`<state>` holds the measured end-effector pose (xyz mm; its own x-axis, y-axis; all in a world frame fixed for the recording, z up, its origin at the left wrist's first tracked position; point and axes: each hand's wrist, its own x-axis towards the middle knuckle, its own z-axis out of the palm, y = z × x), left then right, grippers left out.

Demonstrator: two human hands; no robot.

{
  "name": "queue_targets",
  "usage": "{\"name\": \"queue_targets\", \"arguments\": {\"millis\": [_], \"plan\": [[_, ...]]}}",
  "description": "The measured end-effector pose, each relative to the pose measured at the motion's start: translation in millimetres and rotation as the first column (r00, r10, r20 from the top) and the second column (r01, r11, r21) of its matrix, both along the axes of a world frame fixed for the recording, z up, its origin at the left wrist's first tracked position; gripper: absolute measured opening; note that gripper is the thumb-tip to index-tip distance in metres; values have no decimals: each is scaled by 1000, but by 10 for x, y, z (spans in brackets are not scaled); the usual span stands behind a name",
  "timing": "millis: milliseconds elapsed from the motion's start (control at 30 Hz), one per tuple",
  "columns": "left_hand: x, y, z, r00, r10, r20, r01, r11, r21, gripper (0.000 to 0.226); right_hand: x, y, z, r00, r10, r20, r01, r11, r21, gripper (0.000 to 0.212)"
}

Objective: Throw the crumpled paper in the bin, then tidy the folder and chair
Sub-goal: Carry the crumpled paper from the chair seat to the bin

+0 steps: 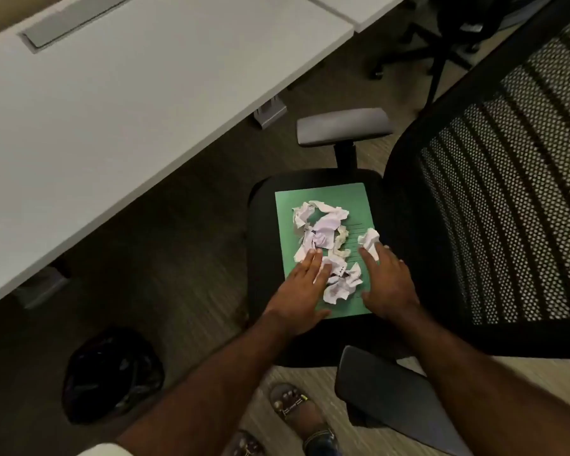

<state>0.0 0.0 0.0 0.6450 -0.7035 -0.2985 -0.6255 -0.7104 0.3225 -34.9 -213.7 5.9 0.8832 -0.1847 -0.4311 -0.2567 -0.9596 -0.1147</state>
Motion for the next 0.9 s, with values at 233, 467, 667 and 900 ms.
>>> {"name": "queue_targets", "arguments": {"millis": [233,467,667,900], "plan": [[63,-307,-349,993,-102,67,92,986,138,104,193,-145,-200,1000,-20,-2,20,997,-71,114],[57,-377,-453,979,-168,111,145,970,196,84,335,-214,-346,997,-61,-44,61,998,7,107],[35,-404,-367,977,-175,119,152,972,177,77,306,-168,-341,996,-87,-35,90,992,92,92],[20,-409,-425,955,-248,160,230,965,124,59,226,-155,-350,982,-186,-11,186,971,151,62]]}}
